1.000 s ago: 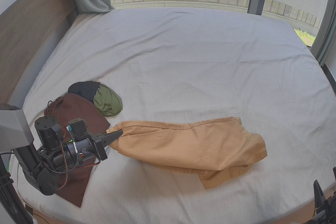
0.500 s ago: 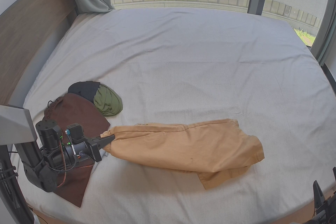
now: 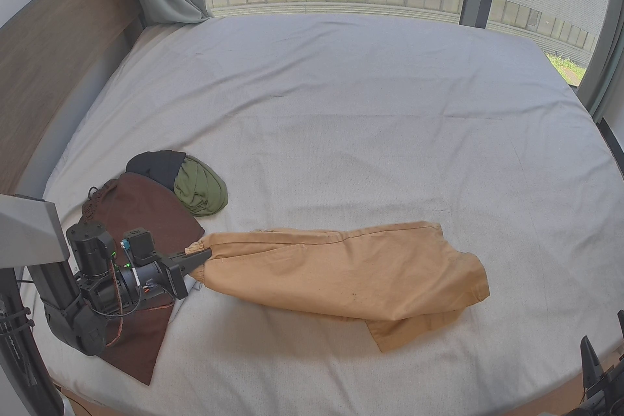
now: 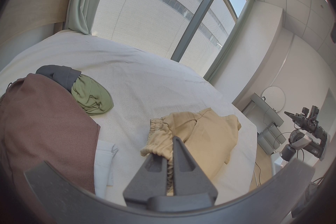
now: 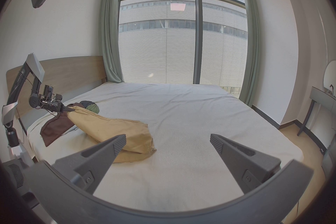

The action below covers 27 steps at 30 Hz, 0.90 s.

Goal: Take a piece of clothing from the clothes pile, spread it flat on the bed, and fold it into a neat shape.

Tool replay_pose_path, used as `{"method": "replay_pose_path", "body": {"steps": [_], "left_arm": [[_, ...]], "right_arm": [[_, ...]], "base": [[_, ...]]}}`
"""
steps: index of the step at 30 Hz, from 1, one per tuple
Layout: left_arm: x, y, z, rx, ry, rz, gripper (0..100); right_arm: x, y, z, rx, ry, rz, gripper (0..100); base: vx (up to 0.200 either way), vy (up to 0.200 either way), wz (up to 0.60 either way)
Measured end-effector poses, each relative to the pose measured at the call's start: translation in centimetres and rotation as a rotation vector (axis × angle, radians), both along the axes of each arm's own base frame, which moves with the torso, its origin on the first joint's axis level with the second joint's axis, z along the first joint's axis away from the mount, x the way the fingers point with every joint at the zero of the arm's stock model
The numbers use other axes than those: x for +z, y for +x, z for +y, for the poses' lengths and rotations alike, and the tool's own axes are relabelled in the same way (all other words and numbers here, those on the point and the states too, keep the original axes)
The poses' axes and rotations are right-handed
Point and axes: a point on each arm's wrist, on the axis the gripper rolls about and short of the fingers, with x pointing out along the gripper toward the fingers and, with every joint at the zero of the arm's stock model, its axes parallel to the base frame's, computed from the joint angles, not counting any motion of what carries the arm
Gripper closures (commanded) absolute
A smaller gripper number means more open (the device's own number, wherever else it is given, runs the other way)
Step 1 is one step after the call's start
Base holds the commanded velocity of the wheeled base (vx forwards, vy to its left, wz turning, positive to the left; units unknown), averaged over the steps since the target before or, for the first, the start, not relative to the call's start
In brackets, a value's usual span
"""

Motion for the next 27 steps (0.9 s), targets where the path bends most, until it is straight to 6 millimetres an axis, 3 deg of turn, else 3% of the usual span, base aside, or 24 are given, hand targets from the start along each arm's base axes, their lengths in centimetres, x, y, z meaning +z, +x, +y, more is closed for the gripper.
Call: {"method": "replay_pose_path", "body": {"steps": [7, 15, 27], "left_arm": [[0.0, 0.0, 0.0, 0.000, 0.000, 0.001, 100], [0.0, 0.1, 0.0, 0.000, -0.001, 0.000, 100], [-0.1, 0.1, -0.1, -0.003, 0.000, 0.004, 100]], "right_arm": [[0.3, 0.0, 0.0, 0.010, -0.003, -0.028, 0], [4.6, -0.5, 0.1, 0.014, -0.009, -0.132, 0], [8.9, 2.7, 0.2, 0.114, -0.005, 0.016, 0]], "base": [[0.000, 0.000, 0.00], [0.000, 0.000, 0.00], [0.000, 0.000, 0.00]]}}
